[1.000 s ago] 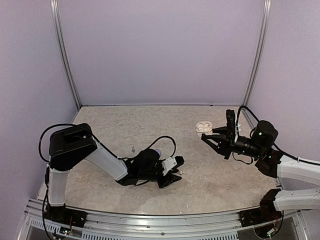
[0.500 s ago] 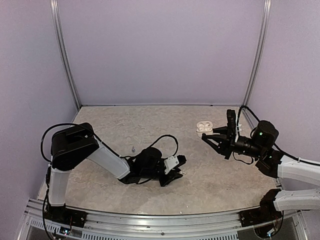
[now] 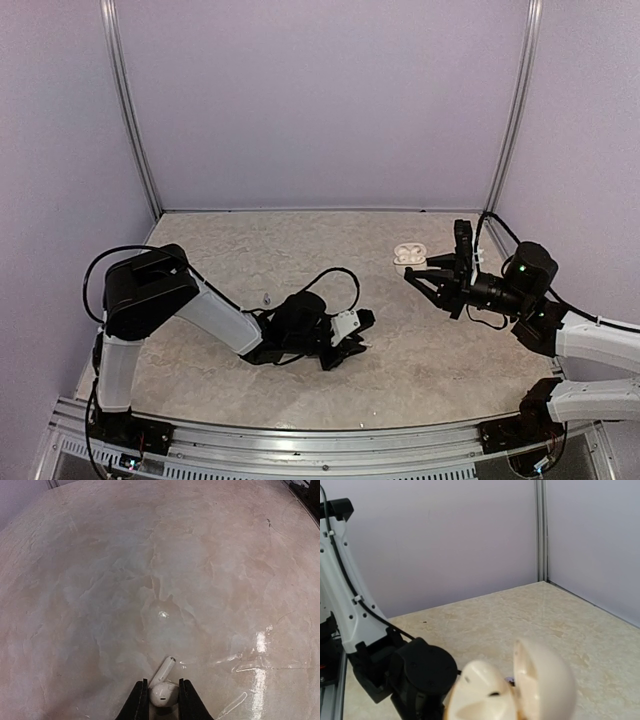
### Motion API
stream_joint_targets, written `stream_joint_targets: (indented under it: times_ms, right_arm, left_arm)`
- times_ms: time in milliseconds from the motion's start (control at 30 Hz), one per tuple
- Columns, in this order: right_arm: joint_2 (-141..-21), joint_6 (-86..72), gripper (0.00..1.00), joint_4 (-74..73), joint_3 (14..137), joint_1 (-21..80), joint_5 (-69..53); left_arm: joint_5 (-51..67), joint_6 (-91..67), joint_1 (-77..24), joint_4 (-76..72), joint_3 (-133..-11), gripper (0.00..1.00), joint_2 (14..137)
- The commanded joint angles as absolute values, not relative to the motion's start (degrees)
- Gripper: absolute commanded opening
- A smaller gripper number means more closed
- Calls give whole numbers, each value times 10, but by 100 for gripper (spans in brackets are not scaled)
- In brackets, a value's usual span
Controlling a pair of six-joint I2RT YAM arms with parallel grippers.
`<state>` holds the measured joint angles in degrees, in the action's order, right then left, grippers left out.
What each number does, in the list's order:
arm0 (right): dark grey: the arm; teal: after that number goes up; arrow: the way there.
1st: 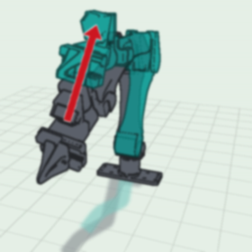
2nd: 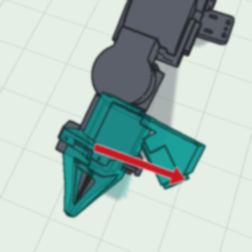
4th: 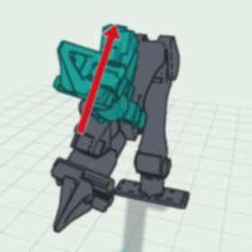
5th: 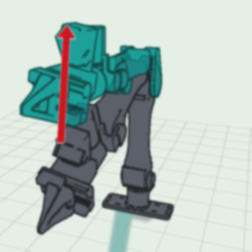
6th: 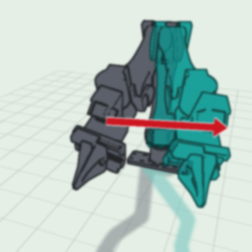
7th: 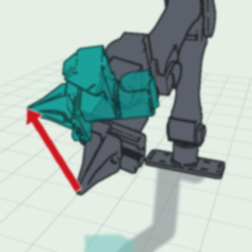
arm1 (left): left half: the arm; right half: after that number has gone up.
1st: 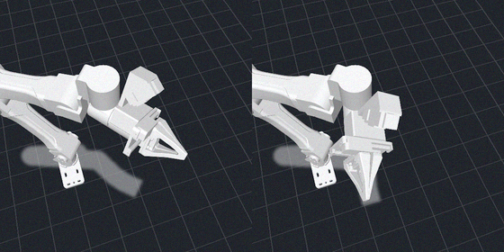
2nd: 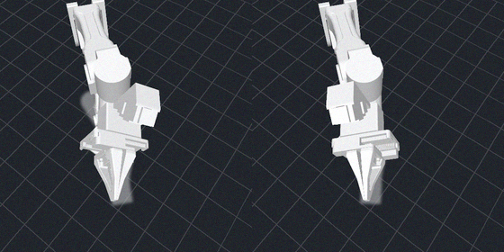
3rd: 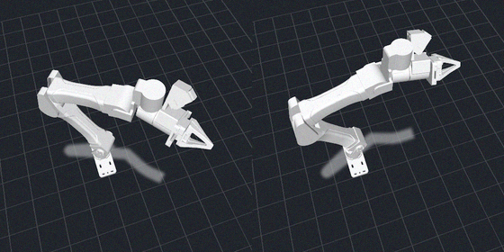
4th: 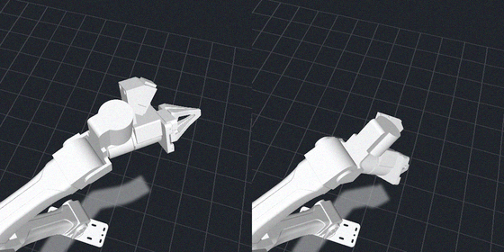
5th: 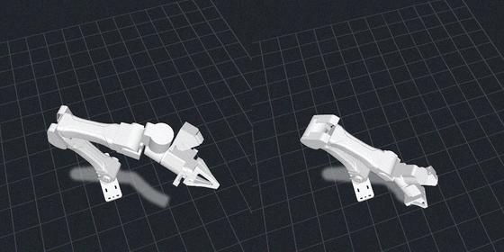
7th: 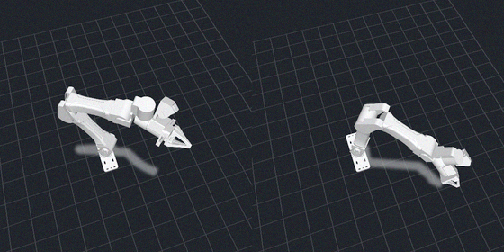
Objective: Insert the wireless bluetooth earbuds into the charging case
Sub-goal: Pick up the right earbud from the center of the board, then place the right earbud in the right side groove of the charging case.
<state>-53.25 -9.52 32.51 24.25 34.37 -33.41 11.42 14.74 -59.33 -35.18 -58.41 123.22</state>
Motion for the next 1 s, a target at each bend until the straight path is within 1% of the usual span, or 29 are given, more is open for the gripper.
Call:
stream_joint_targets:
  times_ms: [0,200,367,500,633,767,967]
  right_arm:
    - [-524,-92,0,323,235,337,-334]
    - [-534,-88,0,322,232,337,-347]
    - [-546,-68,0,309,237,338,-391]
    - [-558,-56,0,314,237,338,-443]
    - [-577,-26,0,306,244,347,-479]
    - [-602,-6,0,299,254,362,-523]
    - [-652,30,0,277,276,395,-578]
  left_arm:
    - [100,171,-599,-303,-555,20,1203]
    - [50,209,-620,-264,-531,19,1120]
    - [-5,241,-634,-218,-496,18,1032]
    - [-74,264,-659,-162,-484,18,957]
    - [-110,275,-686,-118,-469,18,875]
    - [-156,294,-718,-59,-469,18,790]
    - [-195,318,-775,24,-486,18,716]
